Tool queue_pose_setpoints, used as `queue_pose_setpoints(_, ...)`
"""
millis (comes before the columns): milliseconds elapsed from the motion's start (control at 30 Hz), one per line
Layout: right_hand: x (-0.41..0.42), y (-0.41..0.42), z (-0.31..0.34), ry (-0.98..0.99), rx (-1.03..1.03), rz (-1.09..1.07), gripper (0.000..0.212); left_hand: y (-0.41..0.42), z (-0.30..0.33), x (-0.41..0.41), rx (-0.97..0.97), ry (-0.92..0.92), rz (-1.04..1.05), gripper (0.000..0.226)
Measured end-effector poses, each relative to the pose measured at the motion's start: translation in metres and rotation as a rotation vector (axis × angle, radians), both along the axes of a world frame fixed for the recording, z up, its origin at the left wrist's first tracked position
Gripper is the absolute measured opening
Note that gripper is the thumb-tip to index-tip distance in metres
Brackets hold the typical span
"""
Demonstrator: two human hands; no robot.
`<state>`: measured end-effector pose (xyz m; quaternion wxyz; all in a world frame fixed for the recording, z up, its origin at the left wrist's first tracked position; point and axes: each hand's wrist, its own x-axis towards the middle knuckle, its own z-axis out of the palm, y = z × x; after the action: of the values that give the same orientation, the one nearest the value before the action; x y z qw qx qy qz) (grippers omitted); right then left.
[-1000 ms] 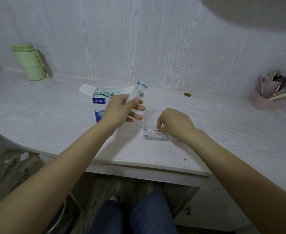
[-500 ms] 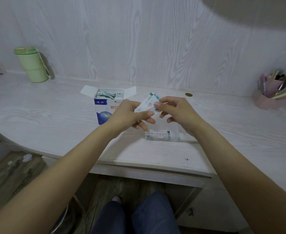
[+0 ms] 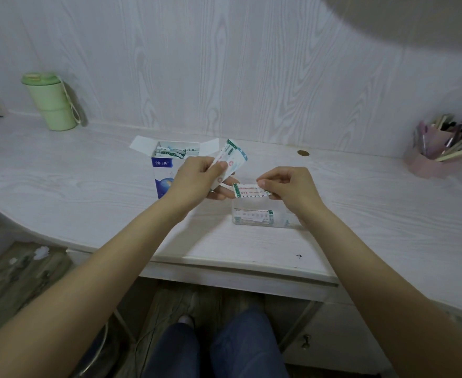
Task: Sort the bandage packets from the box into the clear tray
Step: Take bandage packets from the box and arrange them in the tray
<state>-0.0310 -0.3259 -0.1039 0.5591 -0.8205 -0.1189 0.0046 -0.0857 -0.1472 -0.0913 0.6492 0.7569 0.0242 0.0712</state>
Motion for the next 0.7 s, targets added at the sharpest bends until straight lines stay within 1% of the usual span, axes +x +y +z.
queue_pose_setpoints(67, 0.001, -0.003, -0.004, -0.067, -0.108, -0.049, 0.01, 0.001, -0.001, 0.0, 0.001, -0.004, 0.016, 0.021)
queue_pose_setpoints(133, 0.0, -0.004, -0.007, -0.137, -0.242, -0.052, 0.009, 0.002, -0.002, 0.0, 0.018, -0.003, 0.037, 0.023)
queue_pose_setpoints(300, -0.002, 0.003, -0.011, -0.158, -0.561, 0.0, 0.011, 0.001, -0.001, 0.0, 0.035, -0.008, 0.044, 0.022)
queue_pose_setpoints(400, -0.004, 0.006, -0.011, -0.182, -0.728, -0.016, 0.006, 0.001, -0.002, 0.001, 0.026, -0.008, 0.043, 0.02)
queue_pose_setpoints(567, -0.006, 0.01, -0.007, -0.166, -0.853, -0.005, 0.011, 0.002, -0.004, 0.001, 0.035, 0.004, 0.032, 0.025)
queue_pose_setpoints(700, -0.006, 0.011, -0.008, -0.255, -0.927, 0.0, 0.016, 0.003, -0.004, 0.001, 0.04, 0.004, 0.025, 0.026)
